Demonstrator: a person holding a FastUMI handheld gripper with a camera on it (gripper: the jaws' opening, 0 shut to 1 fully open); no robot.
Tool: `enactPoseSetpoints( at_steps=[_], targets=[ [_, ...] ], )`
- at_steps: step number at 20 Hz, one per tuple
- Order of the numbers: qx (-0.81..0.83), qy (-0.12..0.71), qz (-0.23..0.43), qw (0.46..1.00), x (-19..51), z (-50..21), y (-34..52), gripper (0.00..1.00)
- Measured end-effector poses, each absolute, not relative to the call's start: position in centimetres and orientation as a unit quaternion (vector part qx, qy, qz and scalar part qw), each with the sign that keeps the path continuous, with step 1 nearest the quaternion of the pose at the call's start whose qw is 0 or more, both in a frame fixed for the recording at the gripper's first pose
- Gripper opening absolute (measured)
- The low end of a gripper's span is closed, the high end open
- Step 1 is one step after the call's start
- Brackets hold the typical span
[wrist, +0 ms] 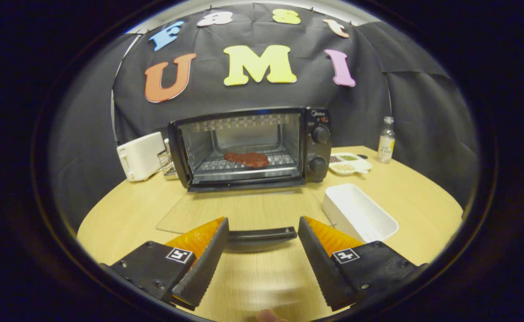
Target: Open the toaster oven, put the food inside, and close the toaster oven door.
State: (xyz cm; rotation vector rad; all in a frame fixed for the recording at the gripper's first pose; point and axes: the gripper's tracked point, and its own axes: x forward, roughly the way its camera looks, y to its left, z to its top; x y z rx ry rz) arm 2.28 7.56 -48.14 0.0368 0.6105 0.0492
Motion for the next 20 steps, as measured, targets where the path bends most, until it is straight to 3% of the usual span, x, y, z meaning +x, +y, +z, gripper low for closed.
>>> enactPoseSetpoints(
  at_steps=[13, 20],
  targets=[
    [-0.032, 0.353, 0.03, 0.935, 1.3, -51.9, 9.9, 0.99],
    [-0.019, 0.284, 0.031, 0.958, 2.0, -49.6, 10.5, 0.98]
  ],
)
